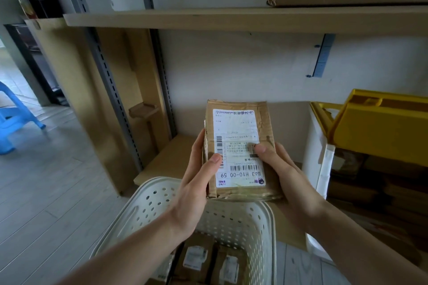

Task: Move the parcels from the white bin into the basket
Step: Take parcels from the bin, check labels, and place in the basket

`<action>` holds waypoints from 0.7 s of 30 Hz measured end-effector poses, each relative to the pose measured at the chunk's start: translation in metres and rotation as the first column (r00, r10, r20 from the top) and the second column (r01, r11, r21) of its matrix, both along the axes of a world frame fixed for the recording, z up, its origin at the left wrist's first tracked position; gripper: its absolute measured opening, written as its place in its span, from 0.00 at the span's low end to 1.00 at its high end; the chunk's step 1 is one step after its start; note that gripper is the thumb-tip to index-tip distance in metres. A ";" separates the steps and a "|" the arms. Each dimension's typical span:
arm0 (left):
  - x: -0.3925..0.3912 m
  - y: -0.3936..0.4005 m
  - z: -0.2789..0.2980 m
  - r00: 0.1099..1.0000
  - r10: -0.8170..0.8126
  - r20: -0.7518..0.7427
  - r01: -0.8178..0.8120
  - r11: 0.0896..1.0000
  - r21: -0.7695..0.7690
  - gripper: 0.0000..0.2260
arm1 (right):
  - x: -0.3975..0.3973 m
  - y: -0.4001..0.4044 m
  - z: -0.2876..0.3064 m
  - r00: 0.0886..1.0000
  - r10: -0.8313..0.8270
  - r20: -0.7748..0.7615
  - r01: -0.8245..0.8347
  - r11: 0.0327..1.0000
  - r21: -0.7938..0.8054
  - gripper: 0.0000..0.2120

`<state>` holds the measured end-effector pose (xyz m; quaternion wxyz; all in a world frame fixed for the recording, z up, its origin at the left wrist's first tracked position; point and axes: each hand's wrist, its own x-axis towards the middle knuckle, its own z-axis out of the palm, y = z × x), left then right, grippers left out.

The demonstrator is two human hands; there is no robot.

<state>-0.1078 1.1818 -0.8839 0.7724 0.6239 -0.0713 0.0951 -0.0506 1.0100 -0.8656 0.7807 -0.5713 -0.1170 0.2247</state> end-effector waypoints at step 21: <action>0.006 0.014 0.008 0.969 0.106 -0.221 -0.177 0.926 -0.333 0.31 | 0.001 0.000 -0.002 0.946 -0.321 0.046 0.320 0.947 0.036 0.25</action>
